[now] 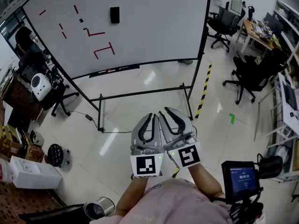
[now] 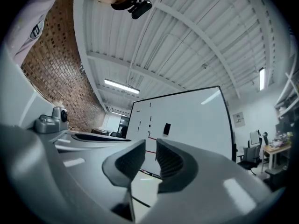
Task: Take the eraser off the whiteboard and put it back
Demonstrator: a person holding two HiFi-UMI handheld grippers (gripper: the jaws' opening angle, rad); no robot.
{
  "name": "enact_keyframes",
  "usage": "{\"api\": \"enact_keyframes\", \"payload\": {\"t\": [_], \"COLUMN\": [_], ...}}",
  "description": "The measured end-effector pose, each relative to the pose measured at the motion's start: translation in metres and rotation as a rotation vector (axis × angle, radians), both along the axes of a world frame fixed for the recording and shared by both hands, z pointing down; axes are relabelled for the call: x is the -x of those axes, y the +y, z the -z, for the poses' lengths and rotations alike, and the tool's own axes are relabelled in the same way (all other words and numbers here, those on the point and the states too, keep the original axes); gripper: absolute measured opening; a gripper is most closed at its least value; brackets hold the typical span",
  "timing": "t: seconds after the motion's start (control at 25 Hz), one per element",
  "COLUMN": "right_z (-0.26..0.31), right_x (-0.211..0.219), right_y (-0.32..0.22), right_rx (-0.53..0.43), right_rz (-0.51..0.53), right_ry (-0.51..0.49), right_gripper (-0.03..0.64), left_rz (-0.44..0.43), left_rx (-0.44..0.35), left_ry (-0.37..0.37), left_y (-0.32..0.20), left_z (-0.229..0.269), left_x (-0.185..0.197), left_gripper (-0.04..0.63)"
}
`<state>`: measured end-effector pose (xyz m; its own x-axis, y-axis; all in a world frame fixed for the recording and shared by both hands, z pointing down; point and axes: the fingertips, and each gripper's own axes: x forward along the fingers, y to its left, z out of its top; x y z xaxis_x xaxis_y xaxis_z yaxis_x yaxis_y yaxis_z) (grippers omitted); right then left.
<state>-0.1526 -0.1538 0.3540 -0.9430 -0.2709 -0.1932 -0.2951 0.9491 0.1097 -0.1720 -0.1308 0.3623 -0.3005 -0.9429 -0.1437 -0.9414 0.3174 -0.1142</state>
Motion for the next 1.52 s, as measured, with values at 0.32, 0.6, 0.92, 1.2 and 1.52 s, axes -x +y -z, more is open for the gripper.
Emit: {"api": "enact_keyframes", "payload": {"t": [0.32,0.6,0.92,1.2,1.52], "right_z": [0.041,0.064,0.05,0.004,-0.006], "right_x": [0.192,0.323,0.376,0.386,0.366], "right_y": [-0.12,-0.204,-0.286,-0.297,-0.301], "right_rx": [0.005,-0.014,0.041,0.088,0.099], "right_rz": [-0.04,-0.031,-0.092,-0.091,-0.097], "right_ry": [0.008,0.031,0.027,0.135,0.162], "right_gripper": [0.066,0.066,0.066,0.066,0.066], "left_rz": [-0.041,-0.015,0.181,0.263,0.266], "left_rx": [-0.02,0.007,-0.035,0.006,-0.004], "left_ry": [-0.003,0.029,-0.117,-0.189,-0.17], "left_y": [-0.127,-0.207,-0.288,-0.338,-0.343], "left_z": [0.035,0.056,0.104,0.11,0.109], "left_x": [0.202,0.332,0.465,0.506,0.51], "left_gripper": [0.023,0.036,0.235,0.29,0.27]}}
